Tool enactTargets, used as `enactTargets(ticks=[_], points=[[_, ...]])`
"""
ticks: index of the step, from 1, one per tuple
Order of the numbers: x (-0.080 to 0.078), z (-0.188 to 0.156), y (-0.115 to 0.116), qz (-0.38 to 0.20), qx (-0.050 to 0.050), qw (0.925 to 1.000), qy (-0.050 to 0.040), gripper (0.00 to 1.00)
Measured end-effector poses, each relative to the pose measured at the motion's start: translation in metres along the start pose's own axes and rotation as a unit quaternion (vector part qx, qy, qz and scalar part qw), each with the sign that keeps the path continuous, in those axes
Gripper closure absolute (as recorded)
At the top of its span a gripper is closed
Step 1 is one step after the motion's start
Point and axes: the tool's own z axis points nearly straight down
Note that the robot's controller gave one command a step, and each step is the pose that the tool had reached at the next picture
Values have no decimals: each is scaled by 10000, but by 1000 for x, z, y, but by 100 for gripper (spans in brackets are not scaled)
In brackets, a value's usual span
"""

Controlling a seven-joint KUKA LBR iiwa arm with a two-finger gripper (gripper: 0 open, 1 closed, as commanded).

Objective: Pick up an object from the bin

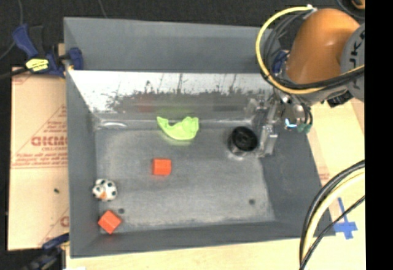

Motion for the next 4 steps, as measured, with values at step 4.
enactTargets(ticks=[4], points=[[-10, 53, -5, -1278, 15, 9918, -37, 0]])
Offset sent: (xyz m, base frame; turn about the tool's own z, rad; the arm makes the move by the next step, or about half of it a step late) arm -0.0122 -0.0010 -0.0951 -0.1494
